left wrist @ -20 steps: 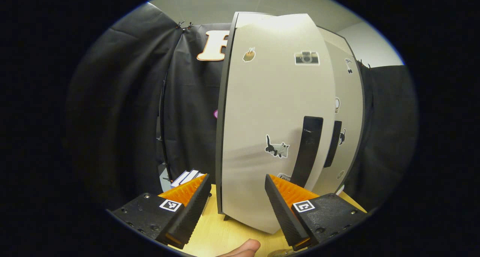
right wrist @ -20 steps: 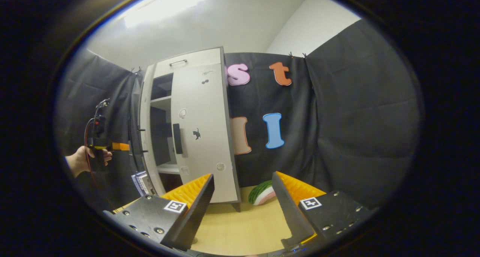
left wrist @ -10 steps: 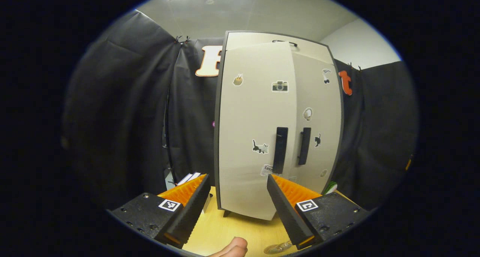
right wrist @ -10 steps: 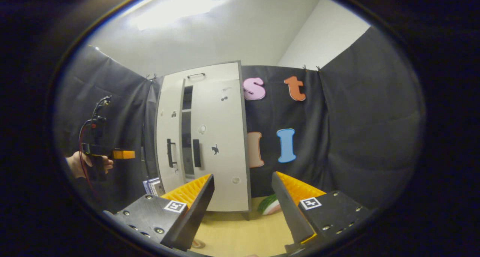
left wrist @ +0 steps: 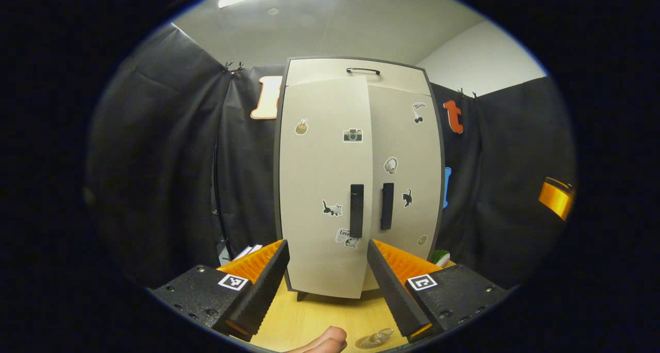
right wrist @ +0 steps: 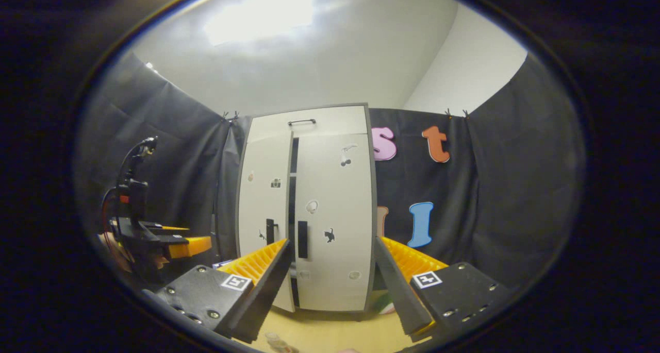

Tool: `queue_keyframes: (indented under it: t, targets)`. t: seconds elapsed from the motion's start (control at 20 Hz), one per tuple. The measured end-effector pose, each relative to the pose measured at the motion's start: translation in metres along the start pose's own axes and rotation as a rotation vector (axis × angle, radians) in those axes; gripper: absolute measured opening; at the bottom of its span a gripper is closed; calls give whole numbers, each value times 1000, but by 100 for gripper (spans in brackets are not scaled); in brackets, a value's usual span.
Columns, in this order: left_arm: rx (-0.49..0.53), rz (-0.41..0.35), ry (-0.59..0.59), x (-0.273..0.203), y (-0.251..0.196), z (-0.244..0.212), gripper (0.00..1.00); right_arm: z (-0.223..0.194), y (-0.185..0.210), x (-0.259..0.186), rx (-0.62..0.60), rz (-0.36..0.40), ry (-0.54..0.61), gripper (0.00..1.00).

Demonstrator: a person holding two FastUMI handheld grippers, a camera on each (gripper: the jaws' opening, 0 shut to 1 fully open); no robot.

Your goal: Grasp the bottle in the cabinet with the left hand and place it on the coaster, then close the right door with the right hand and the left door with the left hand.

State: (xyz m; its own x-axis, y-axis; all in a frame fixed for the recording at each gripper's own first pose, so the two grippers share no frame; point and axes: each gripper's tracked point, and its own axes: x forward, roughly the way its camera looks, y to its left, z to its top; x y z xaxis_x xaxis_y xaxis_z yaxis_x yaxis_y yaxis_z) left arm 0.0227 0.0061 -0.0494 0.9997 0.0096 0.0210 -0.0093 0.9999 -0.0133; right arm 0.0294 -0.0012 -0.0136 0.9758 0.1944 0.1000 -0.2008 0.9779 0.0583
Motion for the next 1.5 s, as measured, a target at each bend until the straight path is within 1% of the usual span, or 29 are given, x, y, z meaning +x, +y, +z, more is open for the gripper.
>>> queue_keyframes:
  t: [0.05,0.1,0.2,0.25,0.3,0.35,0.4,0.5,0.65,0.85,0.9,0.95,1.0,1.15,1.3,1.4,1.5]
  targets:
    - [-2,6,14,0,-1,-4,96,-3,-3,1,1,-15,12,95]
    - [-6,19,25,0,1,-6,96,-5,-6,1,-7,-31,23,98]
    - [3,19,30,4,-1,-7,97,-13,-16,1,-42,-68,52,98]
    - [14,15,50,5,-3,-12,96,-18,-20,1,-51,-83,72,95]
    - [24,13,58,4,-2,-13,96,-21,-23,1,-51,-100,85,95]
    - [32,4,55,6,-3,-11,93,-24,-27,0,-45,-113,99,98]
    - [35,-1,53,5,-2,-10,96,-25,-29,-1,-41,-121,106,98]
    - [39,-19,48,3,-3,-10,96,-21,-33,-2,-32,-133,100,98]
    - [51,-39,50,1,-2,-14,96,-19,-29,-4,-28,-127,86,98]
    - [59,-39,69,-2,4,-15,96,-25,-22,2,-46,-122,86,98]
    - [49,-39,74,-2,6,-14,94,-27,-20,2,-45,-125,87,98]
    - [37,-44,81,-1,6,-15,94,-29,-17,4,-41,-126,89,98]
    - [22,-48,86,-2,8,-14,96,-31,-14,6,-35,-126,93,98]
    - [-7,-65,78,0,12,-13,96,-33,-9,9,-17,-133,99,98]
    - [54,-64,46,2,22,-6,96,-33,6,17,-9,-97,96,98]
    - [69,-90,33,4,22,-5,96,-33,10,20,-22,-101,90,98]
    - [43,-120,29,1,21,-7,96,-36,16,23,-48,-97,78,98]
